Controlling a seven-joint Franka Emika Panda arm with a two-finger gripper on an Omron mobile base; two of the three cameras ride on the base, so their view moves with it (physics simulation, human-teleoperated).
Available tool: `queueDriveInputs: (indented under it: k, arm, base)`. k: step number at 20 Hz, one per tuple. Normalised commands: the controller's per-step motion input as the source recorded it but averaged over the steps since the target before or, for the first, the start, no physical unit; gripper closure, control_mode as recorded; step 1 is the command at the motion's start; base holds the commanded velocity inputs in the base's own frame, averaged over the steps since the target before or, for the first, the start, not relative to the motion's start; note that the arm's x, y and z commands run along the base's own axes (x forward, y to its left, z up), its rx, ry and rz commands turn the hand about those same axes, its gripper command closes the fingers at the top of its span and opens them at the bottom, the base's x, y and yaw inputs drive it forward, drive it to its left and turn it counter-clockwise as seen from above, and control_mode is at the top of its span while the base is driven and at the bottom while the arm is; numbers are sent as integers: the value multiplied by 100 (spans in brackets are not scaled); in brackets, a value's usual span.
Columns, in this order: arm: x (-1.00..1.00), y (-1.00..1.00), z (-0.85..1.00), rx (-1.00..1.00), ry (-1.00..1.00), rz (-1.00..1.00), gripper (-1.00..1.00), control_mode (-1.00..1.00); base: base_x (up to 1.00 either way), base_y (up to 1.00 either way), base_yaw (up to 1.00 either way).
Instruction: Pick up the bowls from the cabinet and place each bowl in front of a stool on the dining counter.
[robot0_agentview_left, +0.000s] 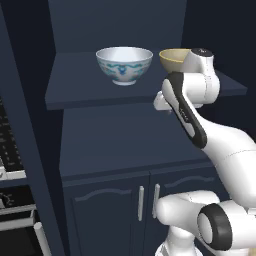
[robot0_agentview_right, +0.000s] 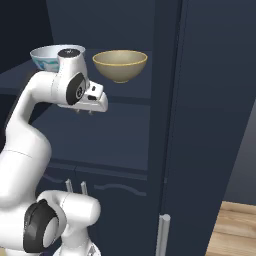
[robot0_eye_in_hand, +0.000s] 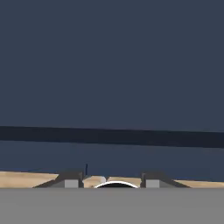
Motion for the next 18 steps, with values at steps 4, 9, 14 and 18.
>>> queueDriveInputs:
  k: [4,9,14,18]
  arm:
    - [-30,0,3,0,-11,0,-100,-100]
    - [-35,4,19,0,-27,0,-100,-100]
    - [-21,3,37,6,-27,0,-100,-100]
    - [-7,4,61,16,-23,-3,-100,-100]
  base:
    - [0,0,0]
    - [0,0,0]
    - [0,0,0]
    - [0,0,0]
